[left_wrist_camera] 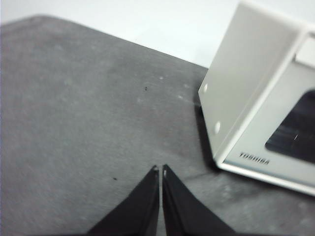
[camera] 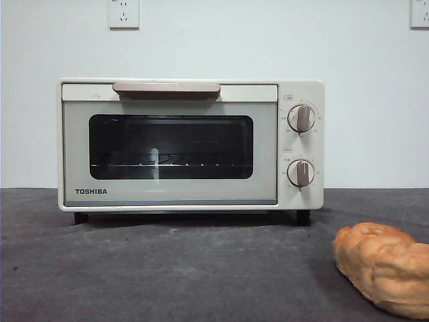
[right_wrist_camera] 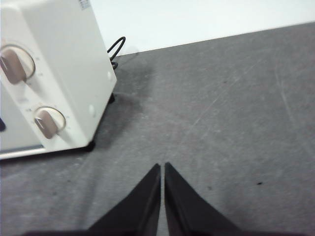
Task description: The left arm flap open the oven, the right arm pick bread and place it into oven, the left arm flap close the oven
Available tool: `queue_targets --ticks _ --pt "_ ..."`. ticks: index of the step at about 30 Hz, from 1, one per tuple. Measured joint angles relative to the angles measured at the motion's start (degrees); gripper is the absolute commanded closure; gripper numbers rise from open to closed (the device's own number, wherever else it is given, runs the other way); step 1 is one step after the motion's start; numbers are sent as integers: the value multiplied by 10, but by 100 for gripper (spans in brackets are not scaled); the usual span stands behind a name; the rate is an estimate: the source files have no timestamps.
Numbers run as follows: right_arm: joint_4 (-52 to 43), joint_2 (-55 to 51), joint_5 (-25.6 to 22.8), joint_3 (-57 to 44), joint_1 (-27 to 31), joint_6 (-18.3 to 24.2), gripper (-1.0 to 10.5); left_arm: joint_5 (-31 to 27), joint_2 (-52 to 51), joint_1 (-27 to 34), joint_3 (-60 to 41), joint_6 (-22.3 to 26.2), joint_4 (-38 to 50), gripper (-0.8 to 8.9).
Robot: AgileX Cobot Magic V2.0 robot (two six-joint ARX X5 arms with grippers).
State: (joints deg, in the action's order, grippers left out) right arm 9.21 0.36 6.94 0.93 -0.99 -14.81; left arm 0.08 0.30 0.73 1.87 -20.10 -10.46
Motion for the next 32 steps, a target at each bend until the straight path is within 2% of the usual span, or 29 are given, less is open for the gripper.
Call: queue_targets --ticks 3,5,12,16,20,23,32 --pt "3 0 19 3 0 -24 939 11 0 0 2 -48 -2 796" --pt "9 0 19 14 0 -38 939 28 0 0 14 -63 -15 796" --pt "9 5 9 105 0 -50 939 33 22 0 115 -77 -52 796" --pt "40 38 7 169 0 -50 939 44 66 0 176 -72 -91 796" --pt "91 95 13 241 0 -35 939 80 121 0 248 -41 -127 797" --pt "144 149 45 300 0 -9 939 110 171 0 307 -2 -174 797" --pt "321 315 185 459 0 103 939 226 307 -1 426 123 -308 797"
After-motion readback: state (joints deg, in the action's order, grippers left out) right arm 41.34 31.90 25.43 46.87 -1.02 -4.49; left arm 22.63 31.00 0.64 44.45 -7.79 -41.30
